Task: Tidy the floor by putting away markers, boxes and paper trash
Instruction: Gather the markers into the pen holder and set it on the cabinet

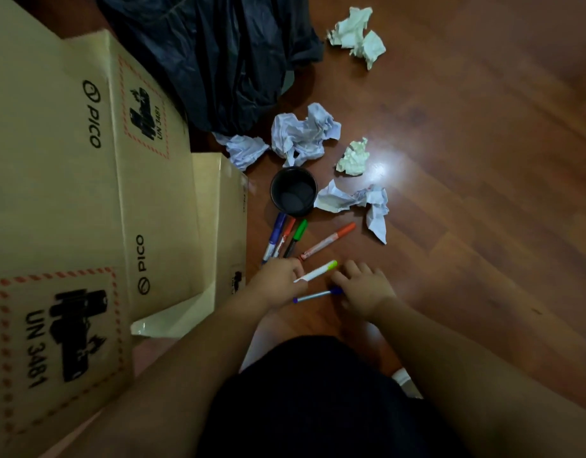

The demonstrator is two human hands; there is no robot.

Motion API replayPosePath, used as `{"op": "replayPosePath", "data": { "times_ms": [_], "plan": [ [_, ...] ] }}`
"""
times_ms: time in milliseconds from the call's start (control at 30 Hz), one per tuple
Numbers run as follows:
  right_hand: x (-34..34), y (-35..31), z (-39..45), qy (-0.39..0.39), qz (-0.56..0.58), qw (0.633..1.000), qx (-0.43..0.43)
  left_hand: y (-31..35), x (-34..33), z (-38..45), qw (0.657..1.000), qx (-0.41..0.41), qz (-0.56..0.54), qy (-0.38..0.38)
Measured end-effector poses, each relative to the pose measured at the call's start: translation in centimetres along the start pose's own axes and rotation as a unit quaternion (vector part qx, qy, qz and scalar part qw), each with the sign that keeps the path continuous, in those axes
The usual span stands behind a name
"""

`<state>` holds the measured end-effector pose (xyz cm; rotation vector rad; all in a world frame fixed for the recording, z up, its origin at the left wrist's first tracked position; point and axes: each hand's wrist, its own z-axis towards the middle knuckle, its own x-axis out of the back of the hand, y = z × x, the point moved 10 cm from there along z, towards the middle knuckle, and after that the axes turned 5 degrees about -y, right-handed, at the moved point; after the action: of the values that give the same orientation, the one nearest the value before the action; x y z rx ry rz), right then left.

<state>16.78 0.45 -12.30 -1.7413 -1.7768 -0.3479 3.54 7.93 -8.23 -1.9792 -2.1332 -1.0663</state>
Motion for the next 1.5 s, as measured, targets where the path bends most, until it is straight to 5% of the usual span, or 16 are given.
{"op": "replayPosePath", "data": {
  "times_ms": [167, 267, 367, 500, 700, 767, 900, 1000, 1067, 1167, 1367, 1500],
  "plan": [
    [1.2, 0.3, 1.6, 0.021, -0.022, 1.0, -0.002, 3.5, 9.2, -4.6, 0.961, -0.063, -0.17, 0.21],
    [2.8, 0.9, 1.2, 0.008, 0.139, 0.99, 0.017, 4.3, 15.1, -7.4, 0.912, -0.06, -0.178, 0.364],
    [8.1, 2.6, -0.6, 0.081, 0.46, 0.884, 0.028, 4.4, 18.1, -7.2, 0.892, -0.035, -0.12, 0.434],
    [17.0, 4.9, -2.7, 0.224, 0.676, 0.7, 0.048, 3.2, 16.3, -2.9, 0.932, 0.032, -0.121, 0.341],
    [21.5, 4.4, -1.2, 0.319, 0.735, 0.597, 0.034, -1.1, 12.2, -2.4, 0.923, 0.09, -0.189, 0.323],
    [19.9, 4.0, -0.1, 0.32, 0.713, 0.624, -0.002, -1.2, 8.8, -1.0, 0.957, 0.077, -0.132, 0.246],
    [15.0, 4.7, -0.8, 0.365, 0.56, 0.737, -0.1, -0.1, 1.5, 1.7, 0.999, -0.015, 0.002, 0.052],
    [9.4, 2.6, 1.8, 0.197, 0.372, 0.901, -0.107, -0.6, -0.3, 2.1, 0.999, -0.027, 0.034, 0.033],
    [6.2, 2.1, 3.0, 0.081, 0.269, 0.953, -0.111, -0.3, 0.8, 1.7, 0.993, -0.04, 0.026, 0.11],
    [4.9, 2.9, 3.7, 0.054, 0.286, 0.948, -0.128, -1.1, 2.5, 1.3, 0.982, -0.025, 0.033, 0.186],
    [3.3, 5.8, 1.6, 0.063, 0.292, 0.937, -0.183, -1.5, 0.3, 2.7, 0.985, 0.014, 0.158, 0.075],
    [7.2, 3.8, -0.8, 0.204, 0.363, 0.906, -0.072, -1.2, -0.2, 2.6, 0.979, 0.025, 0.196, 0.058]
  ]
}}
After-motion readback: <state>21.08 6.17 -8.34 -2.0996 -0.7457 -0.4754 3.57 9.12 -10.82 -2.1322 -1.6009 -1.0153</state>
